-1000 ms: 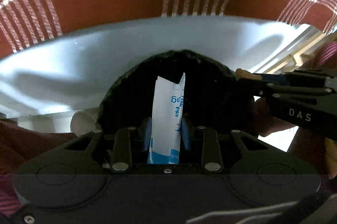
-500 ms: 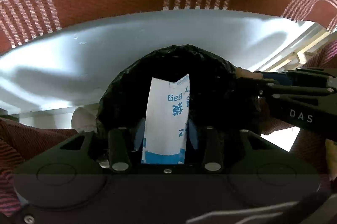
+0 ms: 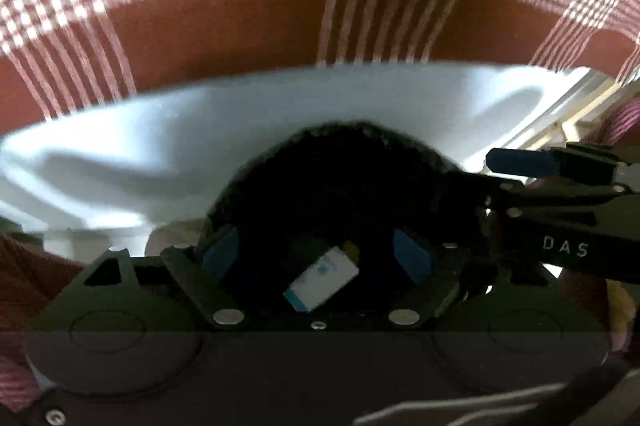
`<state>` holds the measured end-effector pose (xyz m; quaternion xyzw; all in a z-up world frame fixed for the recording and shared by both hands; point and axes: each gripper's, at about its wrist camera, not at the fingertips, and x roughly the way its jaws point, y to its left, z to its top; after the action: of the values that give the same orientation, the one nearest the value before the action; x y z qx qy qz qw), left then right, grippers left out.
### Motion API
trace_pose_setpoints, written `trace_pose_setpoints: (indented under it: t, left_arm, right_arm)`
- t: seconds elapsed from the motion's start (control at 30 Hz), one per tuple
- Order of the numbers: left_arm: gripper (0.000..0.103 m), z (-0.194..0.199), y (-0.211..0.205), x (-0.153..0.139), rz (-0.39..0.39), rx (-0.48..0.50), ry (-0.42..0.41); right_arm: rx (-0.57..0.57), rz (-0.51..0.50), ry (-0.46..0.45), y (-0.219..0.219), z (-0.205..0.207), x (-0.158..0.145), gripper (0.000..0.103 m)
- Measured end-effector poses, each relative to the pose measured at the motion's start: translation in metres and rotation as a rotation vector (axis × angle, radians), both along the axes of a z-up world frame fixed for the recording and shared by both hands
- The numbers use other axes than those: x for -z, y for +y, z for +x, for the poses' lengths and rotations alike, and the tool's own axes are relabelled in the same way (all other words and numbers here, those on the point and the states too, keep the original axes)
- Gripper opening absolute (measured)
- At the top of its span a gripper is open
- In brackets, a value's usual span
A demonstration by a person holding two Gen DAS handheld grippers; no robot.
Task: Collect trash
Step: 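Carry the paper bag and brown wrapper down into the black trash bag and release both, then grasp the orange chip box with the left gripper while the right gripper grasps the white packet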
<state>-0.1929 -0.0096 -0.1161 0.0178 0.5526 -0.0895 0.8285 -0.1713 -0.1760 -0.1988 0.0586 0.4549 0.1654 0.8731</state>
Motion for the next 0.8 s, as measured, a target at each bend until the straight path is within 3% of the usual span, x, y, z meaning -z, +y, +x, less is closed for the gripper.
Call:
trace_pose_setpoints:
  t: [0.17, 0.43, 0.6, 0.8]
  left_arm:
    - [0.087, 0.000, 0.001, -0.039, -0.033, 0.022, -0.087]
    - [0.095, 0.013, 0.004, -0.115, -0.100, 0.066, -0.346]
    - [0.096, 0.048, -0.001, -0.147, -0.125, 0.064, -0.471]
    - [0.098, 0.118, -0.011, -0.172, -0.172, 0.086, -0.559]
  right_arm:
    - [-0.002, 0.009, -0.093, -0.005, -0.001, -0.030, 0.069]
    - [-0.015, -0.011, -0.353, -0.023, 0.001, -0.108, 0.075]
    - [0.018, -0.054, -0.457, -0.033, 0.026, -0.129, 0.077]
    - [0.016, -0.087, -0.507, -0.027, 0.070, -0.131, 0.078]
